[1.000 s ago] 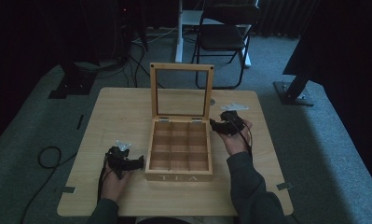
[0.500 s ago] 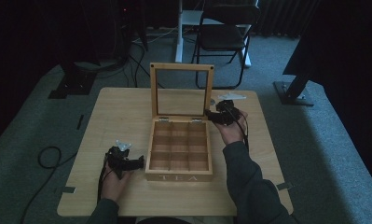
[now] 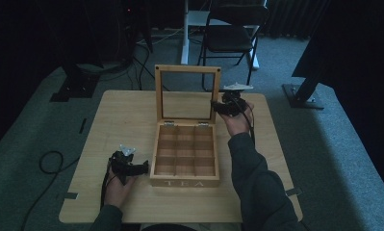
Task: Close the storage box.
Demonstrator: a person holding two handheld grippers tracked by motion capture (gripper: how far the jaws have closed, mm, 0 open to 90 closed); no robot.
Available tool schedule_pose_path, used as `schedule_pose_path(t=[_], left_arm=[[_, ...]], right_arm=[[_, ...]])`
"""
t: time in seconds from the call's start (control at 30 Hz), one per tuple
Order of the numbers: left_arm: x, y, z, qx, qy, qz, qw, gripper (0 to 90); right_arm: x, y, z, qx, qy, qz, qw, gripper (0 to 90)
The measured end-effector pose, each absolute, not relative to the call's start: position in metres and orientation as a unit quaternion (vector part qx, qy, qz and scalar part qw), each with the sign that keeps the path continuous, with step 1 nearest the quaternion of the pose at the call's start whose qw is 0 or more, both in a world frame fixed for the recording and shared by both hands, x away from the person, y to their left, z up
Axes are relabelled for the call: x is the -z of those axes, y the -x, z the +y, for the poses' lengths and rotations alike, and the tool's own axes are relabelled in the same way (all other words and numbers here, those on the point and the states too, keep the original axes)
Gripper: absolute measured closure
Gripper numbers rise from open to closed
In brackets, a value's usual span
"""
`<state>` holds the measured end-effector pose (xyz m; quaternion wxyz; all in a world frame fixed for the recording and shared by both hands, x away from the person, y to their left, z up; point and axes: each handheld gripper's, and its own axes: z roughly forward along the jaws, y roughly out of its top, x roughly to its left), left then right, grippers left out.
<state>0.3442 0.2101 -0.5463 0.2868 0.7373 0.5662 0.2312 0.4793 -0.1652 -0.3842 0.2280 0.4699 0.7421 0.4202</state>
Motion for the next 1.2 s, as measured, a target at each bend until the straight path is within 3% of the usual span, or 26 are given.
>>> schedule_pose_path(t=[0.37,1.2], left_arm=[[0.546,-0.344,0.21,-0.231,-0.737,0.567,0.287,1.6],[0.546,-0.344,0.21,-0.232,-0.737,0.566,0.287,1.6]], right_arm=[[0.373,-0.504,-0.161,-0.418,-0.465,0.747,0.225,39.9],[0.348,-0.53,-0.159,-0.438,-0.447,0.749,0.216,46.1]])
